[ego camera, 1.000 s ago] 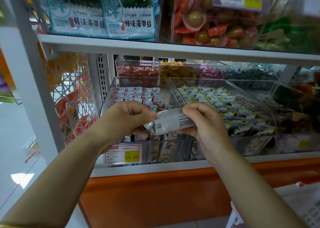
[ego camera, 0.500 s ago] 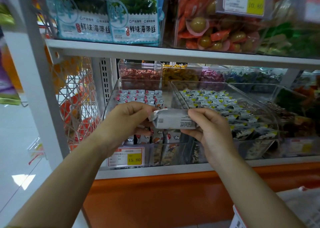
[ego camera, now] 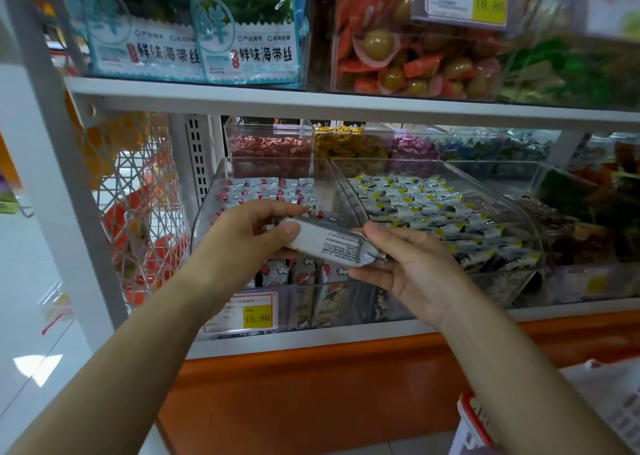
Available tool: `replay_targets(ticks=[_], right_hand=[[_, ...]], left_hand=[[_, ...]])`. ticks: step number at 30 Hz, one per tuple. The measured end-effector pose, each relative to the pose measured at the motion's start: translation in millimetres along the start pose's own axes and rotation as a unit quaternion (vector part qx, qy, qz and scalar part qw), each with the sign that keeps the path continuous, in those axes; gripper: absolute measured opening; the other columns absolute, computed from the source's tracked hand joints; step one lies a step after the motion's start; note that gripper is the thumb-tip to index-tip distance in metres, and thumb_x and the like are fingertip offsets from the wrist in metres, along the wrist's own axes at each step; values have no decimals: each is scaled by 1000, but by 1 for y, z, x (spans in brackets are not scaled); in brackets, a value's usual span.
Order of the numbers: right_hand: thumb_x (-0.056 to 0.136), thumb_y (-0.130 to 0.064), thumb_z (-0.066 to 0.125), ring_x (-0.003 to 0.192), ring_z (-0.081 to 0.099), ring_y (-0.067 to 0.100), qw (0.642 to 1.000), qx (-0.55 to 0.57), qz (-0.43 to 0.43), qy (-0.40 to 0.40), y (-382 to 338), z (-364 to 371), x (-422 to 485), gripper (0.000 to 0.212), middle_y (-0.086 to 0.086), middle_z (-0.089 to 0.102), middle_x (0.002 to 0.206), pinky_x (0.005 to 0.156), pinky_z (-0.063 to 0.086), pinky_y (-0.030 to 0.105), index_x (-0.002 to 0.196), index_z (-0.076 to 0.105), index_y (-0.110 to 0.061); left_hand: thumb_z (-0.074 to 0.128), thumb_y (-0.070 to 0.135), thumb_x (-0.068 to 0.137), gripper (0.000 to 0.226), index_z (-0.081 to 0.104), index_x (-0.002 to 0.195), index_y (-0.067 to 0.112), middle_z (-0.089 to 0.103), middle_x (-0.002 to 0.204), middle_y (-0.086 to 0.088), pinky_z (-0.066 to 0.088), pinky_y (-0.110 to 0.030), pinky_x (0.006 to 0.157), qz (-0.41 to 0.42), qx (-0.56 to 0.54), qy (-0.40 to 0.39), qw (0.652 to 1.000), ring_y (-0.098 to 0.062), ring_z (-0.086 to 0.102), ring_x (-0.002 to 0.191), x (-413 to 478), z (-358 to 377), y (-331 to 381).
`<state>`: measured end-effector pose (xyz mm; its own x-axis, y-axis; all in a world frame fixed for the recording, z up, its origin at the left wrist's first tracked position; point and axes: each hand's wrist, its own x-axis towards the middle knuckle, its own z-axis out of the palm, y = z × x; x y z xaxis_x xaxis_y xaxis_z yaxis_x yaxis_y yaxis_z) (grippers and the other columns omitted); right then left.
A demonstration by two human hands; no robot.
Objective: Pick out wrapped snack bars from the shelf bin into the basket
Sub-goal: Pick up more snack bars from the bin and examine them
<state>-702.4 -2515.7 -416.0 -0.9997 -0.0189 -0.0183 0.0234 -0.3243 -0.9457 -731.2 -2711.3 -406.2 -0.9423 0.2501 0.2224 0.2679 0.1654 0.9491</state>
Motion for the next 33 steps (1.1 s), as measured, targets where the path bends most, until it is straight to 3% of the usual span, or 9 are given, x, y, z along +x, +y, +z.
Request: replay_targets(ticks=[6, 11, 16, 22, 26, 29, 31, 33], right_hand=[[66, -25, 68, 66, 71, 24, 999, 8, -33, 18, 3, 0, -1, 35, 16, 72, 79, 49, 55, 24, 81, 57, 4], [63, -35, 69, 55, 66, 16, 997, -21, -52, 45, 5, 2, 0, 31, 11, 72, 73, 41, 50, 20, 73, 68, -5], [61, -42, 67, 53, 63, 11, 1000, 3, -12, 26, 4, 3, 1, 25, 4, 71, 66, 41, 47, 18, 55, 73, -18], [58, -43, 70, 55, 63, 12, 999, 47, 8, 13, 5, 4, 3, 28, 5, 70, 67, 43, 49, 20, 59, 73, -15], [66, -45, 64, 65, 69, 17, 998, 53, -24, -5, 5, 4, 3, 29, 7, 72, 74, 49, 54, 24, 63, 70, -17], [66, -48, 65, 79, 70, 25, 995, 60, -76, -33, 6, 4, 3, 42, 6, 70, 83, 59, 57, 29, 85, 61, -11], [66, -35, 72, 82, 68, 24, 992, 34, -119, -33, 9, 4, 3, 38, 2, 67, 84, 62, 57, 30, 93, 61, -10], [72, -18, 72, 81, 68, 22, 988, -5, -151, 5, 13, 4, 4, 21, -1, 67, 80, 61, 57, 29, 88, 62, -10]], left_hand=[[54, 10, 91, 20, 65, 105, 20, 68, 102, -7, 54, -15, 71, -12, -35, -2, 999, -12, 70, 83, 4, -1, -5], [53, 8, 90, 21, 66, 106, 13, 69, 102, -9, 54, -15, 70, -17, -81, -17, 996, -13, 70, 87, 5, -2, -7], [52, 7, 90, 22, 66, 106, 15, 69, 101, -11, 53, -14, 68, -10, -101, -32, 994, -13, 70, 84, 5, -1, -7], [53, 7, 90, 23, 68, 105, 15, 70, 102, -11, 54, -17, 72, -13, -109, -37, 993, -17, 69, 90, 5, -2, -9], [53, 11, 91, 19, 68, 102, 15, 73, 90, -3, 54, -15, 64, -19, -90, -4, 996, -13, 70, 78, 5, 0, -8], [53, 17, 92, 15, 68, 95, 19, 72, 78, 1, 54, -17, 57, -6, -47, 45, 998, -12, 70, 68, 5, 2, -9], [50, 21, 94, 16, 65, 90, 22, 69, 76, -1, 54, -19, 54, 6, -22, 64, 998, -12, 69, 67, 4, 3, -8], [46, 29, 95, 20, 63, 87, 22, 65, 79, -6, 54, -22, 53, 15, 9, 58, 998, -11, 66, 64, 2, 6, -6]])
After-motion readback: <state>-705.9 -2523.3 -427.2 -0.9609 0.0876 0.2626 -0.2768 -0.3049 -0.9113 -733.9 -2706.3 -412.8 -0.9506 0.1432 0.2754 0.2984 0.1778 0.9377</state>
